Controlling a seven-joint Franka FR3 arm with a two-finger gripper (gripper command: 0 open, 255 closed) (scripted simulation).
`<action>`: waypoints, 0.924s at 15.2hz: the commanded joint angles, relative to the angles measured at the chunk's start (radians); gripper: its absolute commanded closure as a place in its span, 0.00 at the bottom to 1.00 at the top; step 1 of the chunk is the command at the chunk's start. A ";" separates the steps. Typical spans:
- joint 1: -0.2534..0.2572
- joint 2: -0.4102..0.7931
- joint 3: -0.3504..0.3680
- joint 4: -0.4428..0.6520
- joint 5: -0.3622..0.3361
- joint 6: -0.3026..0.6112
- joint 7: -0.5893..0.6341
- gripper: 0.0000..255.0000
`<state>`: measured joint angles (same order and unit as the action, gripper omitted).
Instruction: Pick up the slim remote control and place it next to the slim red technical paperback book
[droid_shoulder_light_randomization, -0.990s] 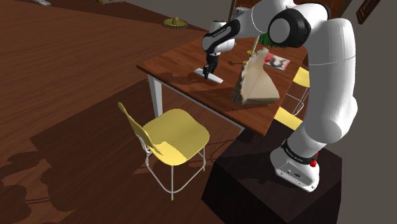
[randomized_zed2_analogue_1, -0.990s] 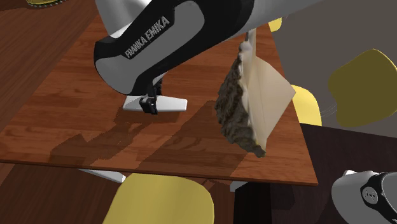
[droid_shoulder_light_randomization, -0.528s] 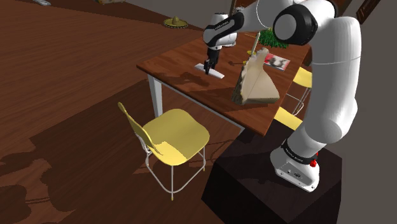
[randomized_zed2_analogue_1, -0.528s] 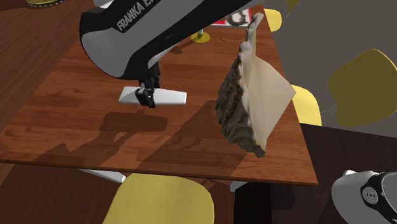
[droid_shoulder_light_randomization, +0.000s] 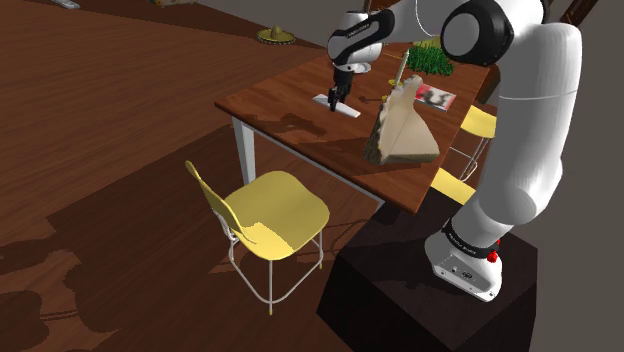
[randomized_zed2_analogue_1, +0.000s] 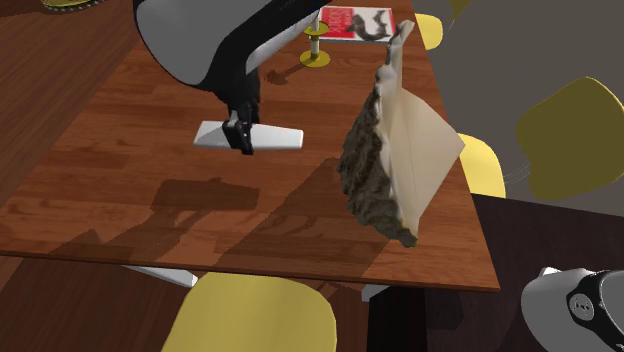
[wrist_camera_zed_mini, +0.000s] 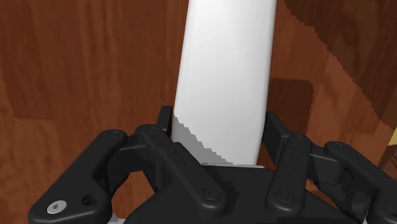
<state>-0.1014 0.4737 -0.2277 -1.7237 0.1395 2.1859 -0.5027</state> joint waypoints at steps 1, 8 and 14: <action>-0.028 -0.011 -0.010 -0.020 0.003 0.008 -0.041 1.00; -0.126 -0.058 -0.049 -0.098 0.013 0.034 -0.189 1.00; -0.218 -0.068 -0.082 -0.118 0.027 0.038 -0.322 1.00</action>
<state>-0.3066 0.4131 -0.3041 -1.8308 0.1652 2.2207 -0.8034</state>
